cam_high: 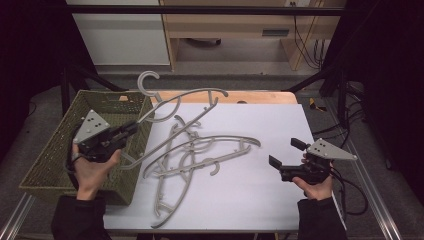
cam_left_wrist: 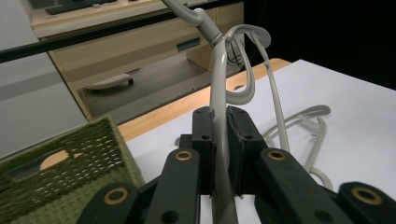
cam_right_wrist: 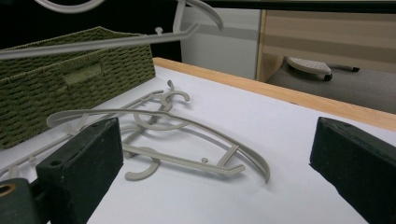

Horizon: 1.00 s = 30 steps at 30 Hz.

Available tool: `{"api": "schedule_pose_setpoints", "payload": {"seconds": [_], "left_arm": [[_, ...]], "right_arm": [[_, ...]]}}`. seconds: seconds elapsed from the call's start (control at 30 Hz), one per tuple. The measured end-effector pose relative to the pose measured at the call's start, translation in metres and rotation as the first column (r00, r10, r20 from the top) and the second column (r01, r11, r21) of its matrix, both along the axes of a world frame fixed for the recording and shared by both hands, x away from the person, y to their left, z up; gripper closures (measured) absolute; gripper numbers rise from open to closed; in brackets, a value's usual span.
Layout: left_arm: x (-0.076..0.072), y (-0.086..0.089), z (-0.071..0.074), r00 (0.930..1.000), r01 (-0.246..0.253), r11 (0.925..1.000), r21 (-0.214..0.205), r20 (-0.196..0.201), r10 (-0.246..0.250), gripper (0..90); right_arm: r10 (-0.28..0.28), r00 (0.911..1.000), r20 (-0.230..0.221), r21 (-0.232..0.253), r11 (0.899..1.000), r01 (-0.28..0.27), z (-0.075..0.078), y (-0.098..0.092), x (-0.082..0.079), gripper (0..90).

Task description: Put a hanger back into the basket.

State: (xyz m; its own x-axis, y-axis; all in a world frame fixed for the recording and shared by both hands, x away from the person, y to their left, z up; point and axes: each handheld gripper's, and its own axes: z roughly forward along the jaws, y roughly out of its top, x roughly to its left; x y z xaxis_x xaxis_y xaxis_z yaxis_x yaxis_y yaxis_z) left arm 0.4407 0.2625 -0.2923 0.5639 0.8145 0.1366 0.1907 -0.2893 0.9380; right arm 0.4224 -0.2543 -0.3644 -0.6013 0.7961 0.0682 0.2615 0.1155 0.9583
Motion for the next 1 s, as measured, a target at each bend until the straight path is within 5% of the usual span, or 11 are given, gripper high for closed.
{"api": "schedule_pose_setpoints", "payload": {"seconds": [0.2,0.47,1.0], "left_arm": [[0.005,0.035,0.006,0.9990,-0.045,0.9990,-0.002,-0.008,0.045,82.0],[0.012,0.085,0.010,0.9979,-0.065,0.9954,-0.070,-0.001,0.065,82.0],[0.018,0.151,-0.002,0.9905,-0.137,0.9906,-0.006,-0.015,0.137,81.9]], "right_arm": [[-0.004,1.0000,-0.001,0.000,1.000,0.004,0.000,0.000,0.000,2.8],[-0.004,1.0000,-0.006,-0.005,1.000,0.004,-0.002,0.001,0.002,2.8],[-0.005,0.9999,-0.013,-0.011,1.000,0.005,-0.004,0.002,0.004,2.8]]}}
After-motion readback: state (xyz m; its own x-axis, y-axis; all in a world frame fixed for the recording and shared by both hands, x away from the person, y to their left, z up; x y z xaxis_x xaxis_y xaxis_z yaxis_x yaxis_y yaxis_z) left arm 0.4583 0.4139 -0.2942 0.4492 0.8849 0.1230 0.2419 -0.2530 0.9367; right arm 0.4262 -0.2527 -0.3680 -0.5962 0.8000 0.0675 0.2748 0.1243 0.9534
